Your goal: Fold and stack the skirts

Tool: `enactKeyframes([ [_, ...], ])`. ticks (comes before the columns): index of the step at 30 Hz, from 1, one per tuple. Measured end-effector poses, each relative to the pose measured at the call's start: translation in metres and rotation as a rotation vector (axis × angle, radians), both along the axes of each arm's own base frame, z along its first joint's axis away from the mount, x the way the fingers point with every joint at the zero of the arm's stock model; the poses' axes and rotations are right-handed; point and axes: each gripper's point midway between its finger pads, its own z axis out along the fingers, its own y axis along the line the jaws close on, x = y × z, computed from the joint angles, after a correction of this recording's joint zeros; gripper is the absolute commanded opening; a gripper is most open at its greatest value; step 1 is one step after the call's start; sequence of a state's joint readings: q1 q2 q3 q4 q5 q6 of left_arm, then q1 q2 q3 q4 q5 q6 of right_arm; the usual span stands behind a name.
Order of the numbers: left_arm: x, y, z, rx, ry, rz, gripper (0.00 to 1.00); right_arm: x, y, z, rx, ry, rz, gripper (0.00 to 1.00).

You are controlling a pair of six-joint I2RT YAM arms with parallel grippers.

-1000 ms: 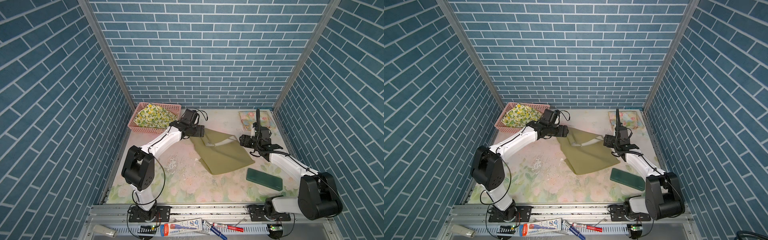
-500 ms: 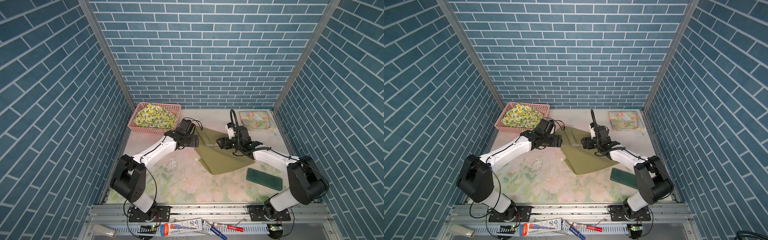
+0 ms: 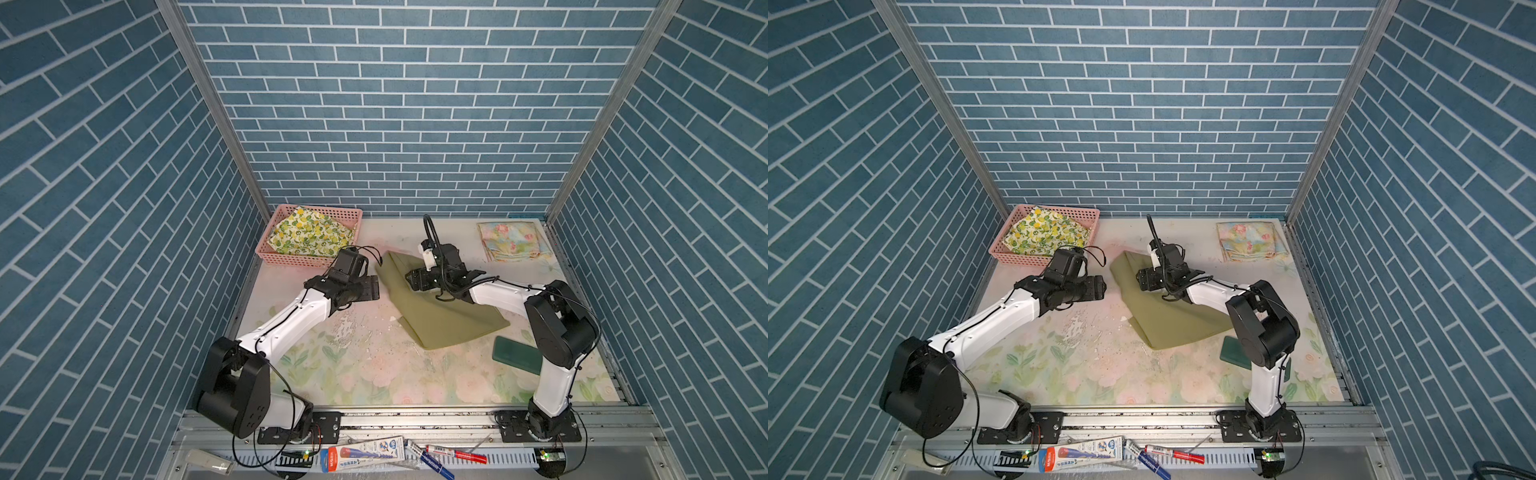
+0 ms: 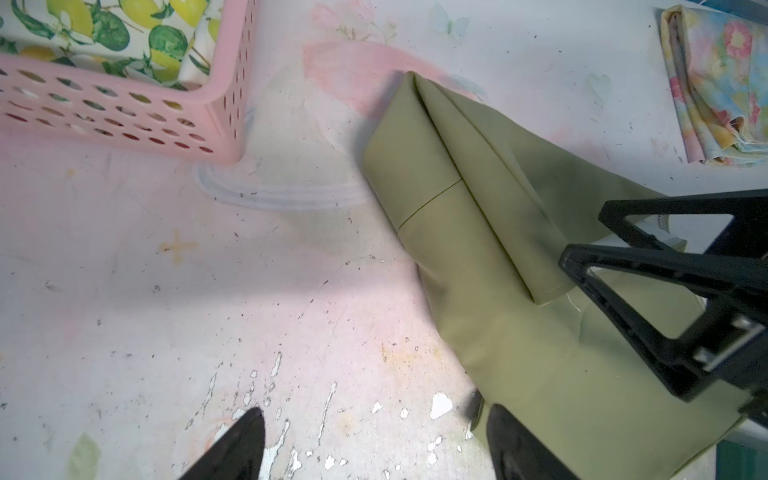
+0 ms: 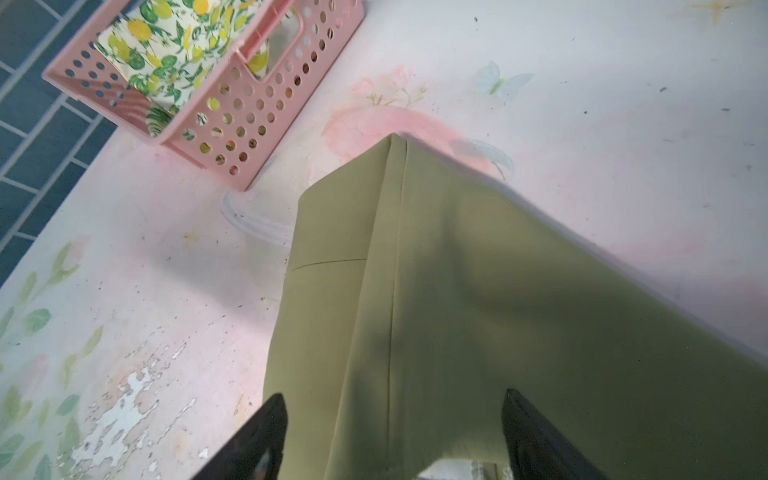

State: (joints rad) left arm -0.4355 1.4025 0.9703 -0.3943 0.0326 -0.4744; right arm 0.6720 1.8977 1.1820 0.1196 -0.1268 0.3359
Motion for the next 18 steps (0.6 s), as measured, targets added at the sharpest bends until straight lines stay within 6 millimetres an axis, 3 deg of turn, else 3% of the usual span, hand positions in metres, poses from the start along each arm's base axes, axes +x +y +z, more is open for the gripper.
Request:
enactKeyframes([
  [2, 0.001, 0.001, -0.001, -0.009, 0.000, 0.005, 0.84, 0.001, 0.001, -0.013, -0.019, 0.019, -0.002, 0.68],
  [3, 0.001, 0.000, -0.001, -0.015, -0.002, 0.006, 0.84, 0.002, 0.001, -0.018, -0.029, 0.028, -0.001, 0.58],
  [6, 0.003, -0.002, 0.001, -0.029, -0.012, 0.005, 0.84, 0.004, 0.003, -0.028, -0.056, 0.046, 0.005, 0.00],
  [9, 0.006, -0.004, 0.003, -0.044, -0.024, 0.004, 0.84, 0.008, 0.004, -0.022, -0.063, 0.036, 0.005, 0.00],
  [12, 0.008, -0.006, 0.006, -0.056, -0.034, 0.005, 0.84, 0.010, 0.000, -0.002, -0.079, -0.008, 0.011, 0.00],
  [15, 0.010, -0.009, 0.007, -0.073, -0.040, 0.009, 0.84, 0.007, -0.009, 0.036, -0.090, -0.079, 0.031, 0.00],
  [18, 0.015, -0.013, 0.006, -0.096, -0.045, 0.018, 0.84, 0.001, -0.017, 0.088, -0.080, -0.184, 0.059, 0.00],
])
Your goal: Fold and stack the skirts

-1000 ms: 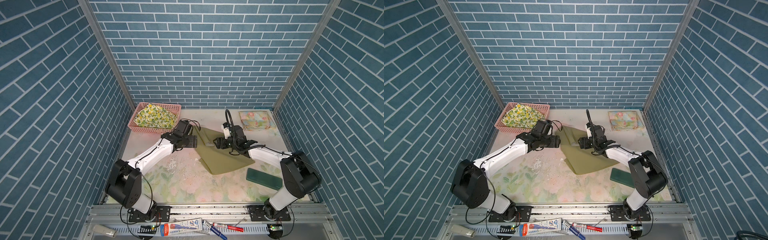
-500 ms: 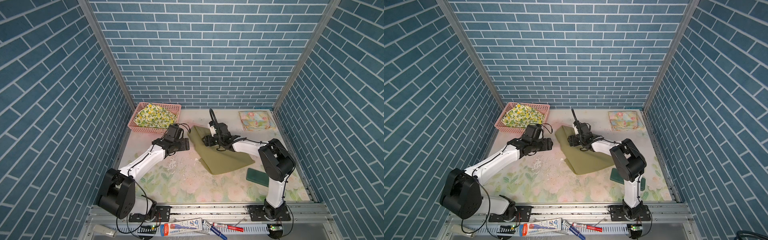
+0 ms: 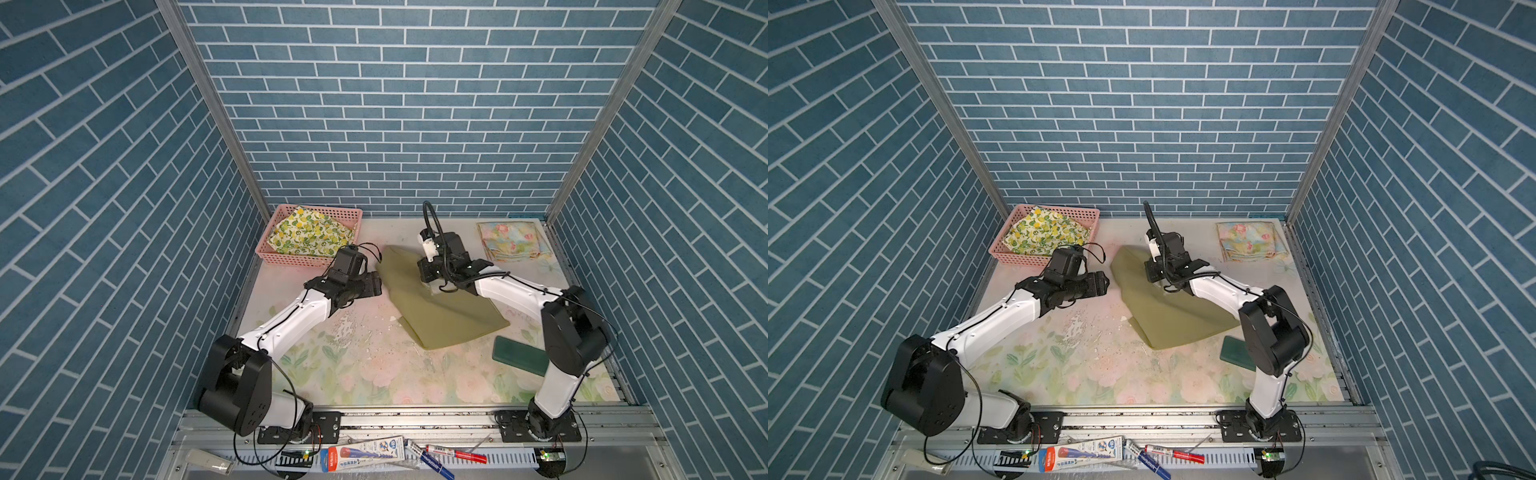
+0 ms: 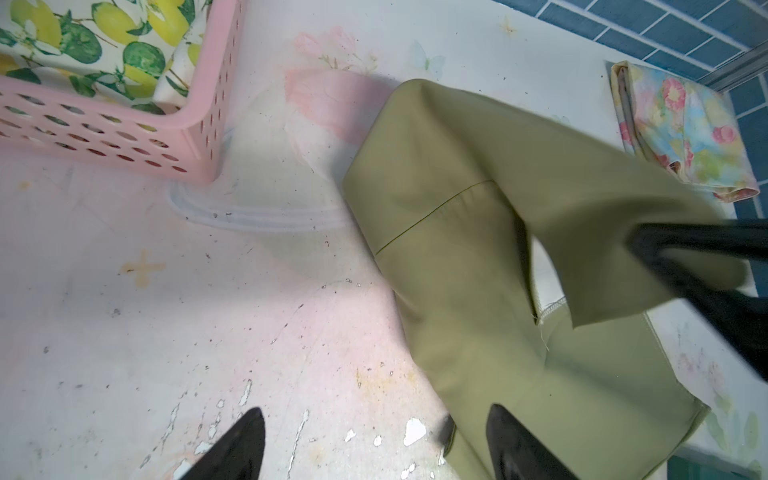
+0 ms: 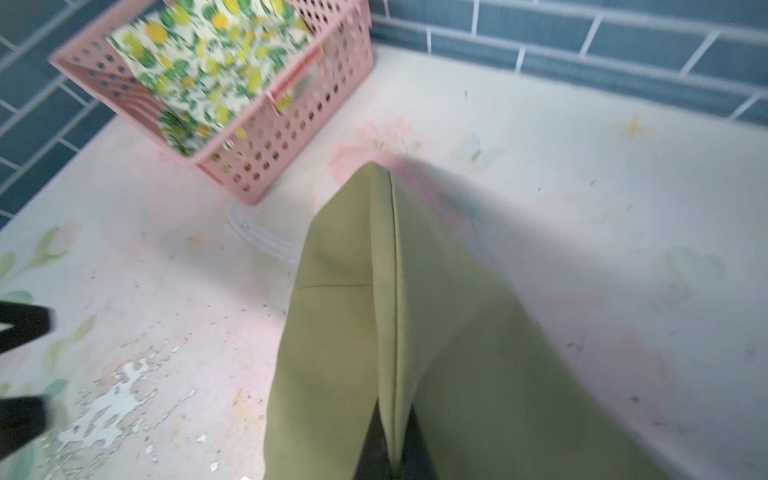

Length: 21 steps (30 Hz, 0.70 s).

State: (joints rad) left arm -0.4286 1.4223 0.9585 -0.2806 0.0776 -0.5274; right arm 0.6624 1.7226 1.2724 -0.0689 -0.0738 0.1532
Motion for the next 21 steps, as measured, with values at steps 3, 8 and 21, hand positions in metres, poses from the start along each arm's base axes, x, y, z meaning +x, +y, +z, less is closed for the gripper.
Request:
enactKeyframes([
  [3, 0.006, -0.005, -0.002, -0.033, -0.001, 0.012, 0.84, -0.011, -0.010, 0.046, 0.009, -0.095, 0.028, 0.00],
  [8, 0.019, -0.015, 0.001, -0.124, -0.019, 0.045, 0.84, -0.031, -0.028, 0.084, 0.000, -0.188, 0.056, 0.00],
  [21, 0.047, -0.039, -0.006, -0.327, -0.017, 0.123, 0.86, -0.077, -0.067, 0.088, -0.047, -0.247, 0.082, 0.00],
])
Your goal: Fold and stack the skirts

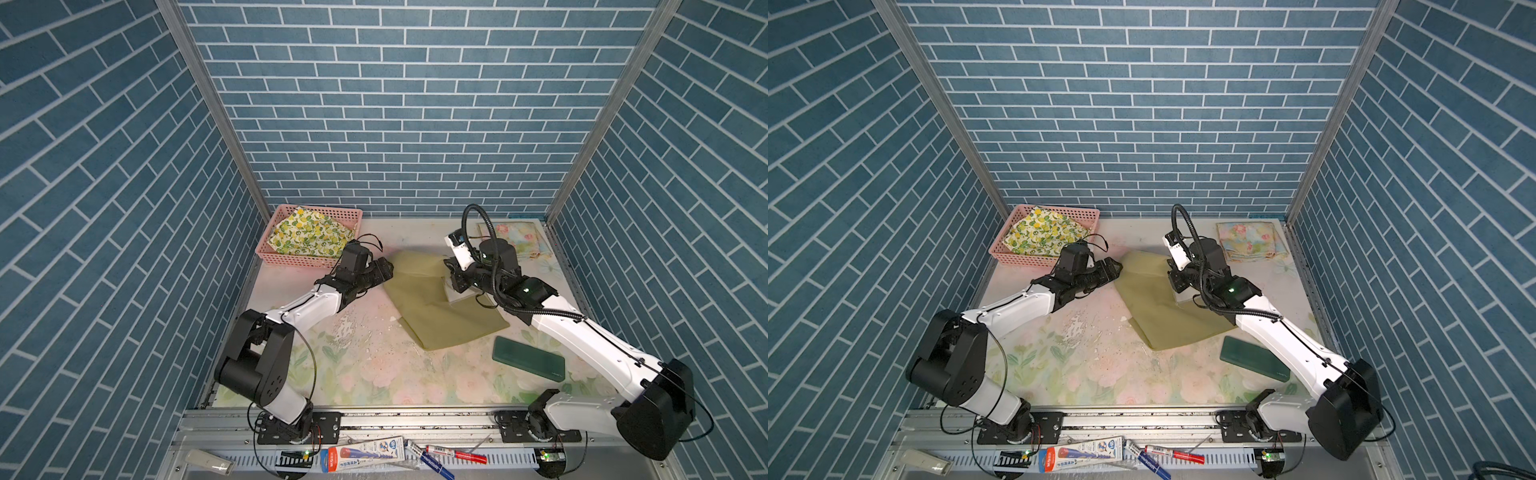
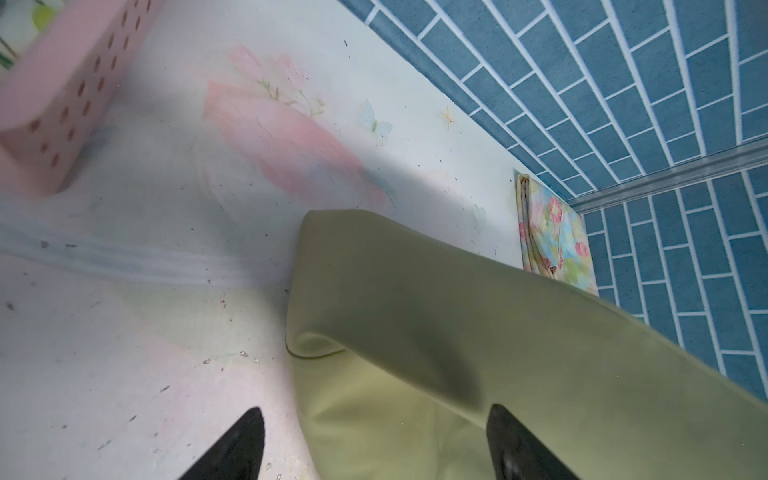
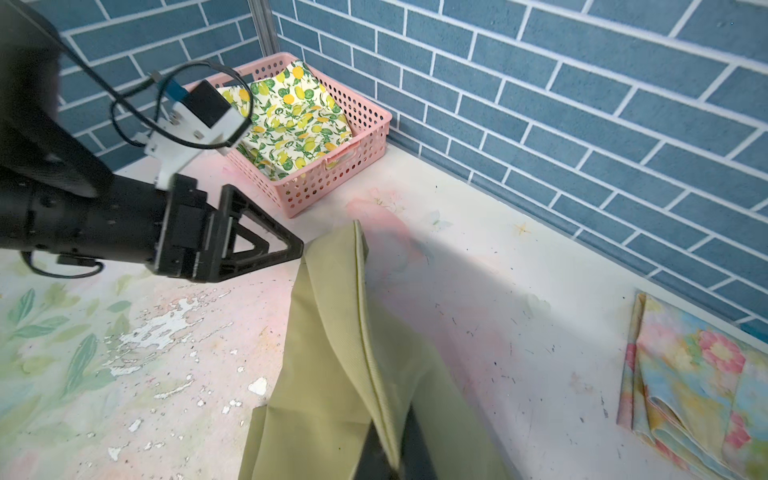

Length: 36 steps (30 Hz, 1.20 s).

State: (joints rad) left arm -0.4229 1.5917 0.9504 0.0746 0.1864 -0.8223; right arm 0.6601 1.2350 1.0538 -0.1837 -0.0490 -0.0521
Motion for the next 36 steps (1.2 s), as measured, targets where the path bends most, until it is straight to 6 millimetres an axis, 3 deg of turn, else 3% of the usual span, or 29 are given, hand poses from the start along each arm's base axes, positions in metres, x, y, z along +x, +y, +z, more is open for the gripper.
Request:
enactKeyframes([
  [6, 0.014, -0.005, -0.006, -0.031, 0.014, 0.022, 0.89, -0.012, -0.007, 0.004, 0.012, -0.020, 0.014, 0.00],
  [12, 0.035, -0.025, -0.003, -0.095, -0.015, 0.004, 0.89, -0.017, -0.010, 0.005, 0.016, -0.023, 0.018, 0.00],
  [14, 0.035, -0.032, -0.006, -0.107, -0.015, -0.008, 0.71, -0.017, -0.010, 0.005, 0.016, -0.023, 0.018, 0.00],
  [15, 0.035, -0.036, -0.007, -0.114, -0.012, -0.015, 0.54, -0.017, -0.010, 0.005, 0.016, -0.023, 0.017, 0.00],
  [17, 0.034, -0.043, -0.008, -0.121, -0.019, -0.042, 0.07, -0.015, -0.011, 0.005, 0.013, -0.025, 0.007, 0.00],
  [18, 0.033, -0.045, -0.009, -0.121, -0.021, -0.049, 0.00, -0.013, -0.012, 0.006, 0.009, -0.025, -0.003, 0.00],
  [21, 0.034, -0.048, -0.005, -0.100, -0.043, -0.071, 0.00, 0.002, -0.016, 0.010, 0.006, -0.011, -0.041, 0.00],
  [24, 0.042, -0.047, 0.010, -0.070, -0.082, -0.079, 0.00, 0.037, -0.030, 0.019, 0.035, 0.007, -0.122, 0.00],
  [29, 0.058, -0.044, 0.063, -0.043, -0.198, -0.085, 0.00, 0.093, -0.069, 0.019, 0.089, 0.067, -0.270, 0.00],
  [30, 0.060, -0.042, 0.073, -0.039, -0.219, -0.082, 0.05, 0.099, -0.073, 0.019, 0.092, 0.074, -0.283, 0.00],
  [32, 0.061, -0.037, 0.092, -0.021, -0.266, -0.081, 0.41, 0.107, -0.074, 0.023, 0.102, 0.085, -0.282, 0.00],
  [34, 0.061, -0.033, 0.104, -0.009, -0.291, -0.077, 0.57, 0.109, -0.068, 0.035, 0.116, 0.083, -0.256, 0.00],
  [36, 0.059, -0.031, 0.107, 0.009, -0.300, -0.079, 0.65, 0.112, -0.063, 0.055, 0.138, 0.057, -0.235, 0.00],
])
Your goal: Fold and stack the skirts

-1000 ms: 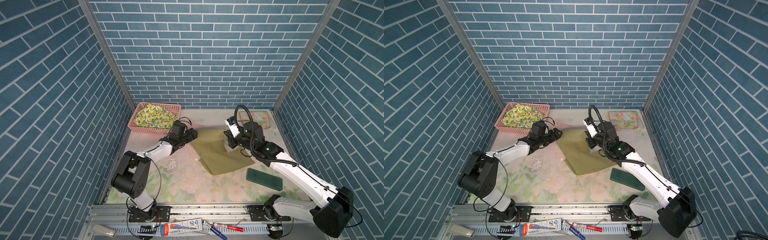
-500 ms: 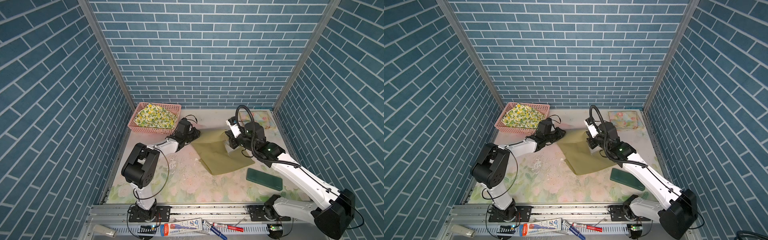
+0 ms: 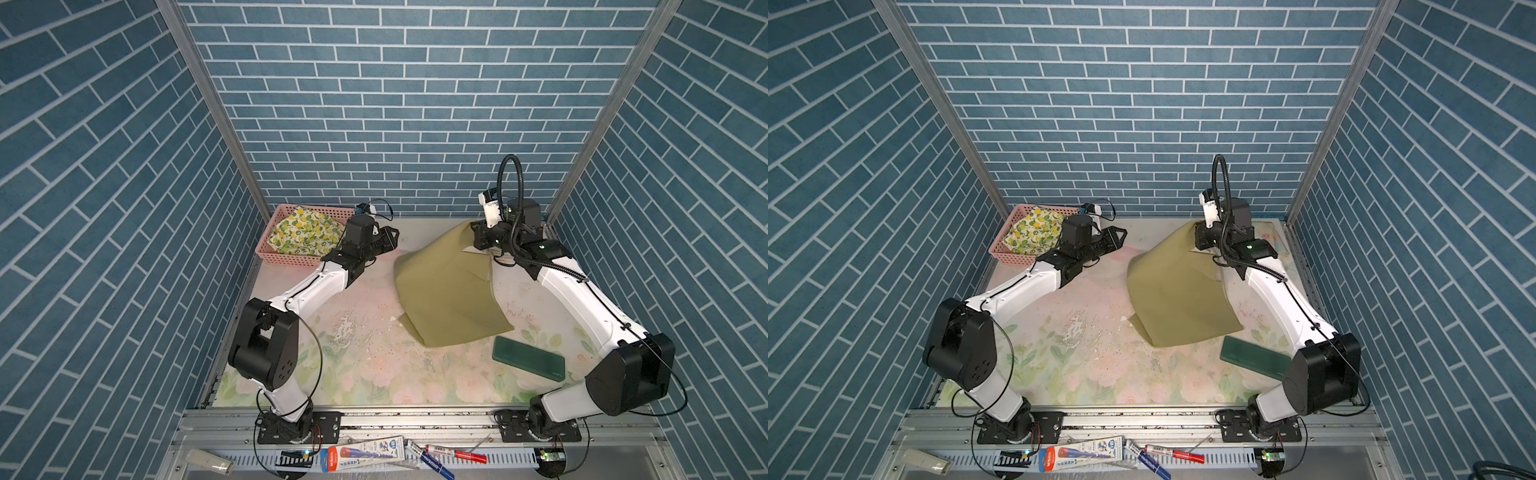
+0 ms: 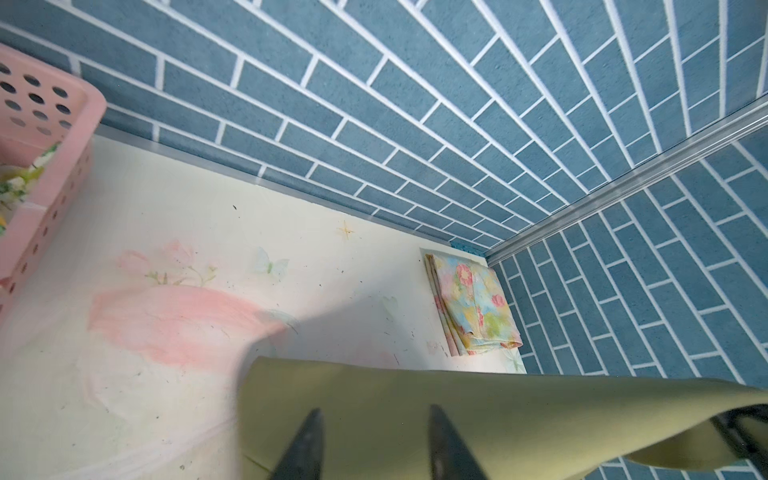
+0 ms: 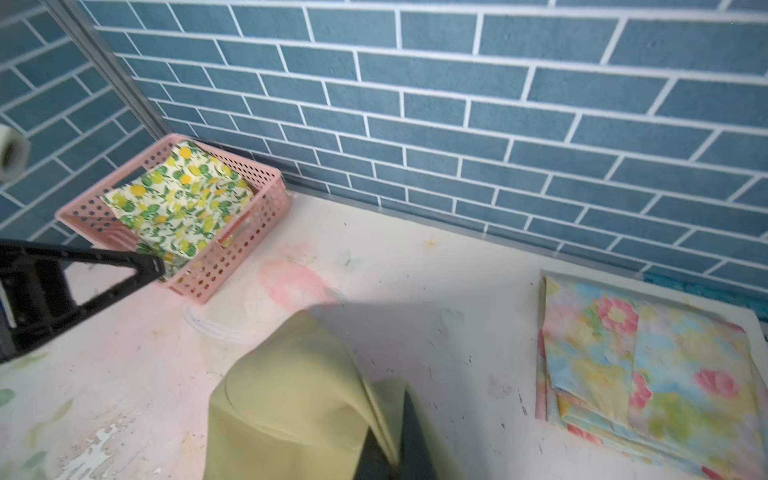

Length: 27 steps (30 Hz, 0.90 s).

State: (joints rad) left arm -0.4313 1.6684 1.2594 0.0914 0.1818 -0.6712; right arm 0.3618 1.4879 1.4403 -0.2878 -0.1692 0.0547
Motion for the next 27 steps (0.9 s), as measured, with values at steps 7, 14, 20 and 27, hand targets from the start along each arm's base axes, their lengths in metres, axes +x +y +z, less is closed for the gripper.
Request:
enactKeyframes([
  [7, -0.022, 0.010, -0.061, 0.089, 0.113, -0.015, 0.69, 0.025, -0.002, 0.044, 0.030, -0.061, -0.036, 0.00],
  [14, -0.067, 0.021, -0.140, 0.205, 0.282, -0.033, 0.69, 0.063, -0.055, -0.036, -0.045, 0.144, -0.298, 0.40],
  [20, -0.097, 0.003, -0.158, 0.273, 0.318, -0.093, 0.69, 0.055, -0.096, -0.049, -0.124, 0.188, -0.471, 0.80],
  [27, -0.128, -0.030, -0.158, 0.302, 0.310, -0.181, 0.68, 0.009, -0.117, -0.043, -0.129, 0.175, -0.526, 0.79],
])
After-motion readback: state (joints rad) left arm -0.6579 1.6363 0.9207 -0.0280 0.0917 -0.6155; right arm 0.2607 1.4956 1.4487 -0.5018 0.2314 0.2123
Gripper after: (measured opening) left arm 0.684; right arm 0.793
